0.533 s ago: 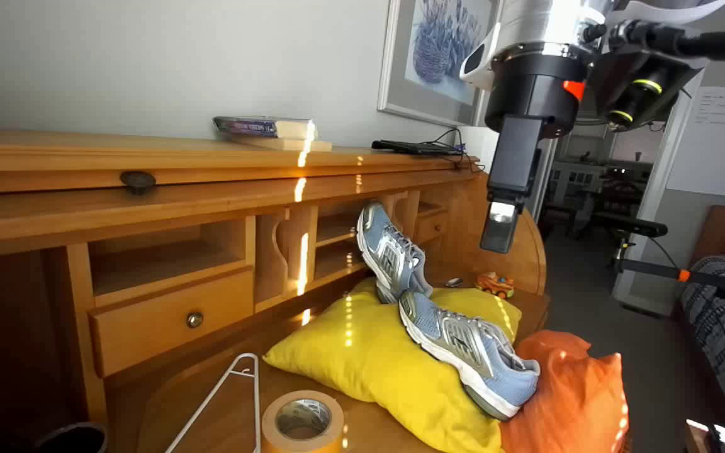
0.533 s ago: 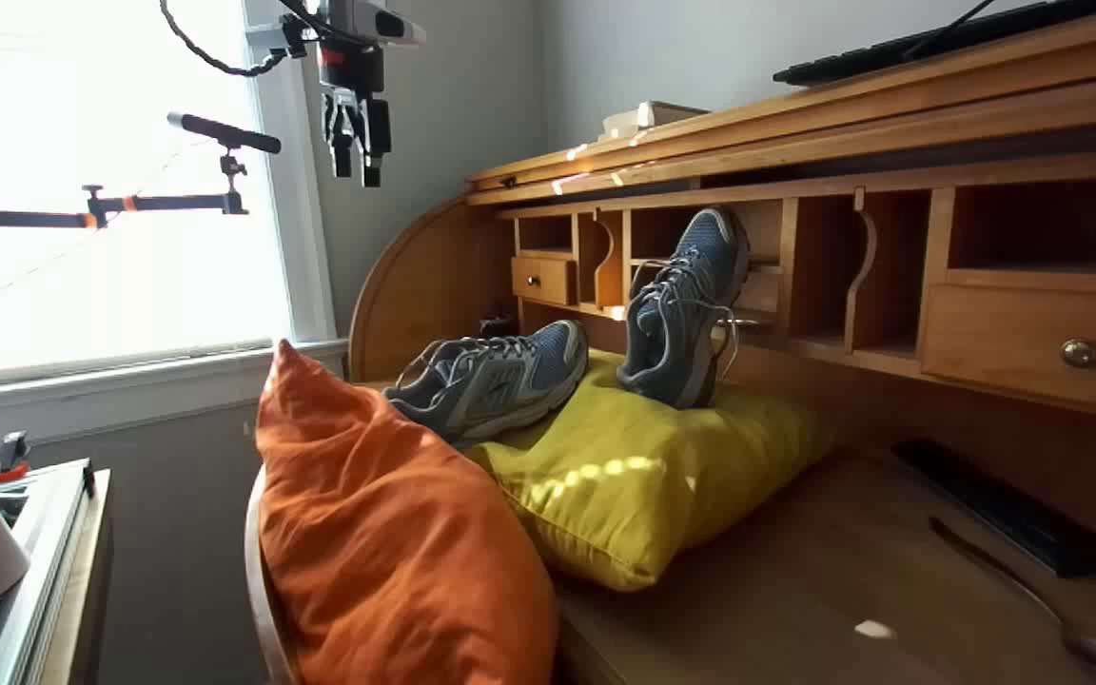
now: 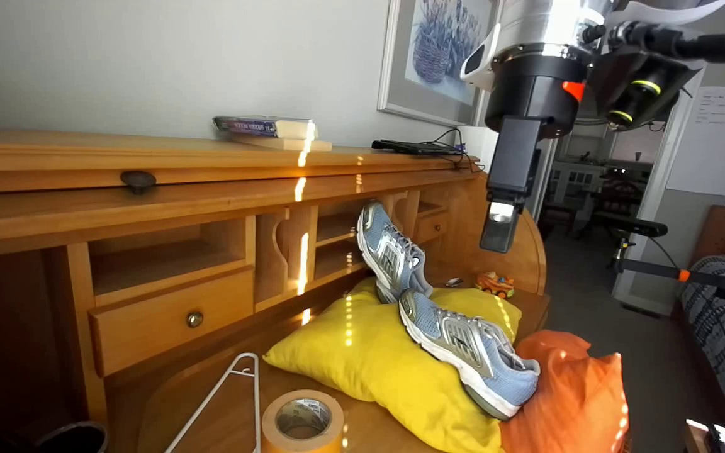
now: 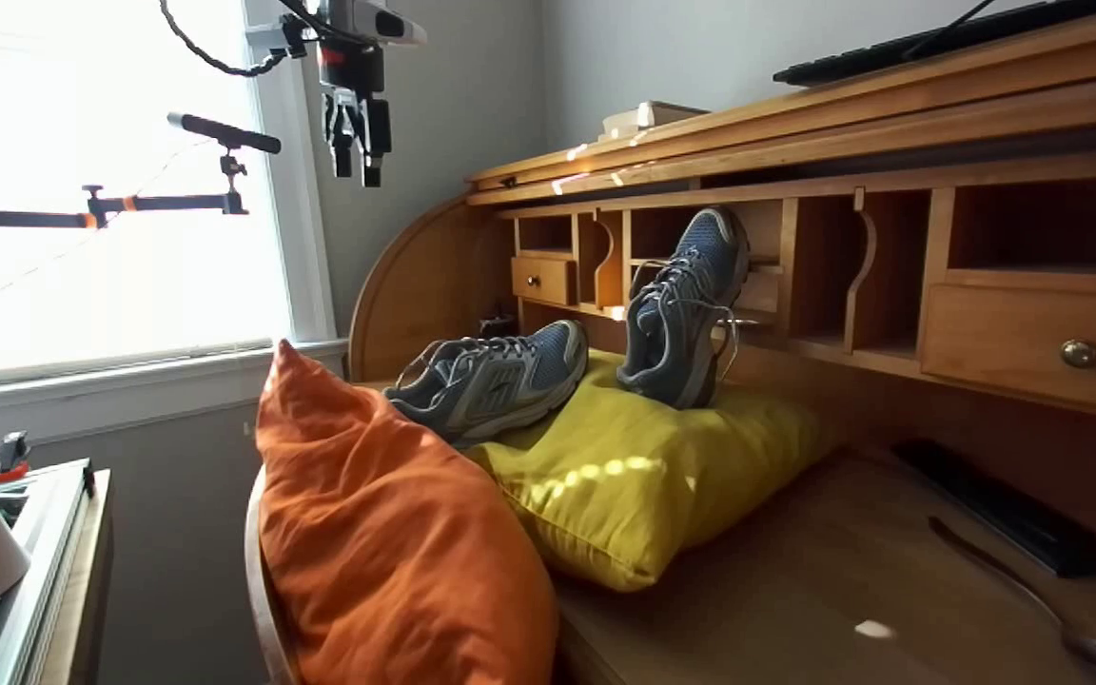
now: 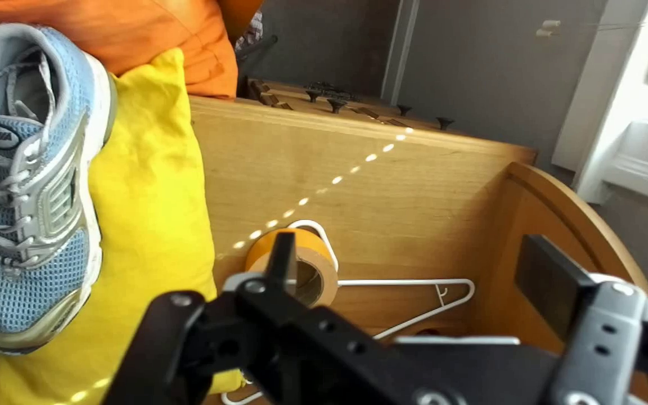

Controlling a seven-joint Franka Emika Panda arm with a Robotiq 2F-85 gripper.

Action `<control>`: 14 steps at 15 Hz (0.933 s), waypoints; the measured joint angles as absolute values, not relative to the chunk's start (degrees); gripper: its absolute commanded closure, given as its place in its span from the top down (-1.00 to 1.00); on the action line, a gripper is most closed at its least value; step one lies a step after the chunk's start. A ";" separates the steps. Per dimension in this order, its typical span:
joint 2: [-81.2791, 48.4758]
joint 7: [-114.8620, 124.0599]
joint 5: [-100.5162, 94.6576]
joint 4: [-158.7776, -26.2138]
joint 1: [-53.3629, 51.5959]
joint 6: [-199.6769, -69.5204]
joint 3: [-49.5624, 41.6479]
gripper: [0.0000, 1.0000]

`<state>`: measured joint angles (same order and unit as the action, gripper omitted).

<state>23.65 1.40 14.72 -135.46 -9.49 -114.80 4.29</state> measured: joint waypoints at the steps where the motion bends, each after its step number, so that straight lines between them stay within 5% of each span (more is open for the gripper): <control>1: 23.63 2.64 14.32 -135.73 -8.78 -114.80 4.30 1.00; 14: 23.35 3.25 7.22 -149.14 1.20 -122.62 -0.16 1.00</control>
